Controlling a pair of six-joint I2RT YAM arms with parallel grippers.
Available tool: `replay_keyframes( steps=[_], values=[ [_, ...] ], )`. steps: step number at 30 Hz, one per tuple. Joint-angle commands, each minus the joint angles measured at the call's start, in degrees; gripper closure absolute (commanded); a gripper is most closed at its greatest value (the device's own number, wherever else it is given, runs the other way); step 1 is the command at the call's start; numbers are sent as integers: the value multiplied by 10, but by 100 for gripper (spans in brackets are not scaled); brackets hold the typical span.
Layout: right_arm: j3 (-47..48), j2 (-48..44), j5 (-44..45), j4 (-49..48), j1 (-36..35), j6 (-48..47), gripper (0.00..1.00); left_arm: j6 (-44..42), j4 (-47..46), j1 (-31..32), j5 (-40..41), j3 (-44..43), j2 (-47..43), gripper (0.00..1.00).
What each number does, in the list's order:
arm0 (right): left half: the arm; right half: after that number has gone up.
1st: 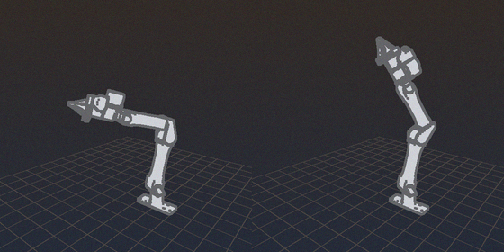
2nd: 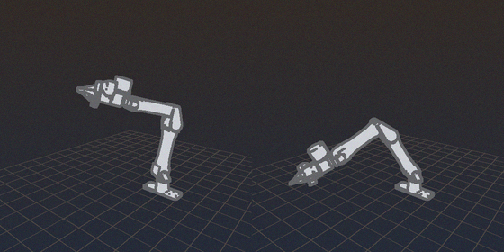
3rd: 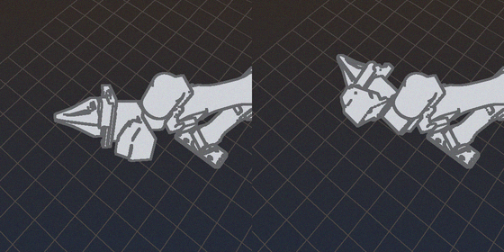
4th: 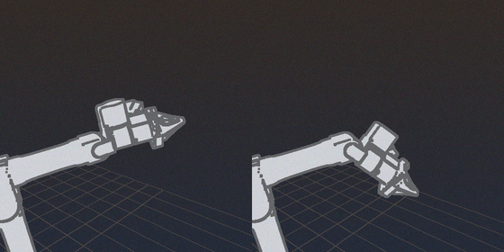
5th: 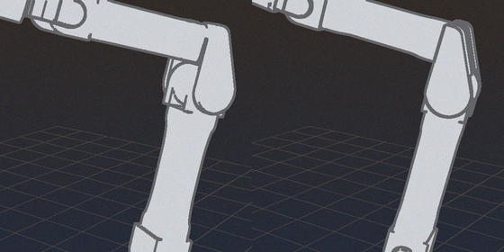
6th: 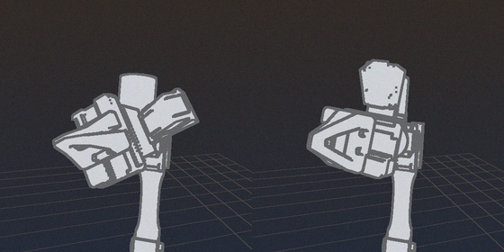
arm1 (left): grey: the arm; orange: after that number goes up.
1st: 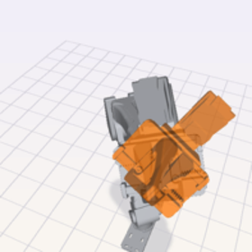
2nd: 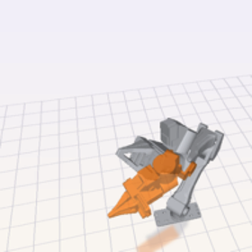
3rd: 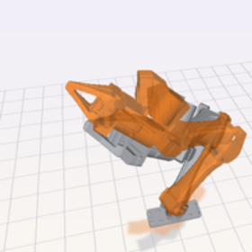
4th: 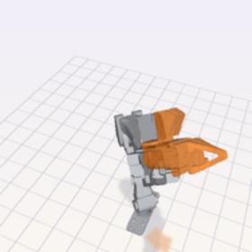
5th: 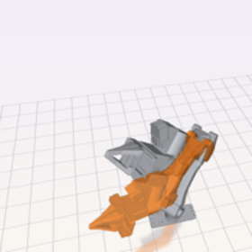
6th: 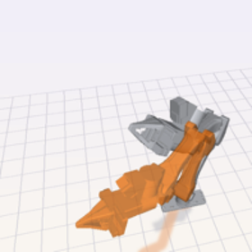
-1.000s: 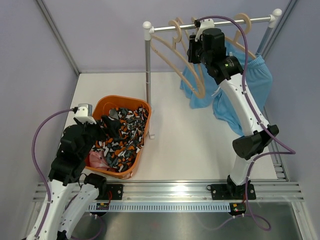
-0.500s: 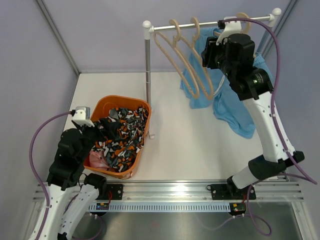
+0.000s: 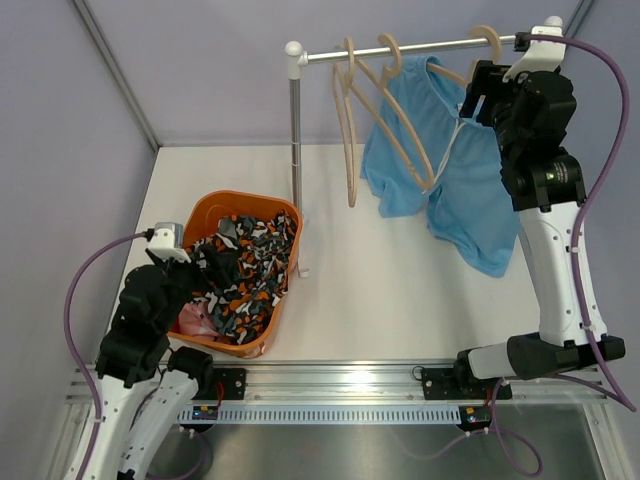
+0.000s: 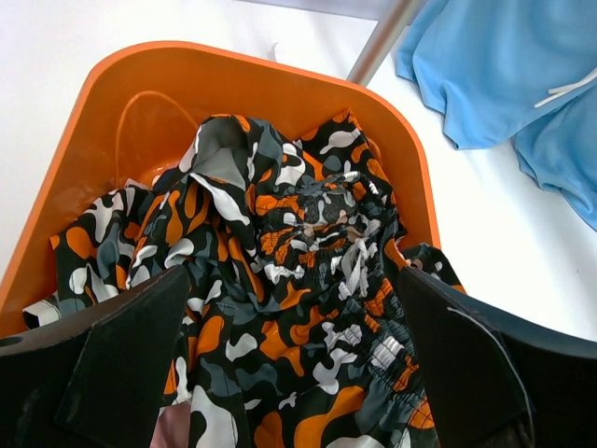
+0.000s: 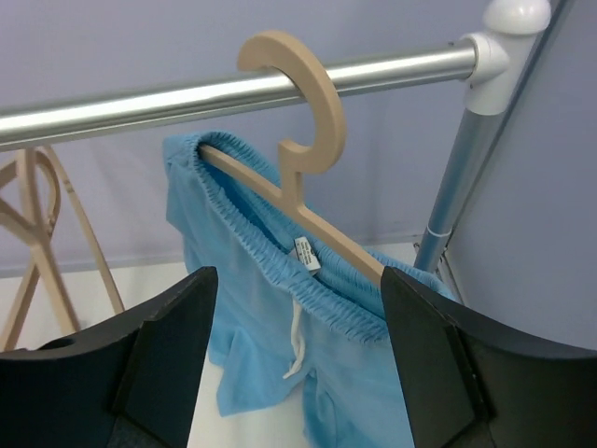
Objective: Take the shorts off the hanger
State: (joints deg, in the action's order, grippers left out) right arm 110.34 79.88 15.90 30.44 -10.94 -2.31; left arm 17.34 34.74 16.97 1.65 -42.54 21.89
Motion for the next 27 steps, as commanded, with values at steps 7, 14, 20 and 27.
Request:
replay_keyframes(
  steps=[7,14,20,27],
  values=[
    [-44,46,-156,-144,98,20,9,-9,-15,-1,-13,6,-20,1],
    [1,109,-209,-143,105,-10,8,-10,-17,-1,-33,9,-23,1],
    [0,127,-248,-147,105,-21,8,-10,-18,-1,-39,10,-21,1],
    [14,131,-279,-116,105,0,31,-11,-19,-1,-40,10,-22,1]
  ],
)
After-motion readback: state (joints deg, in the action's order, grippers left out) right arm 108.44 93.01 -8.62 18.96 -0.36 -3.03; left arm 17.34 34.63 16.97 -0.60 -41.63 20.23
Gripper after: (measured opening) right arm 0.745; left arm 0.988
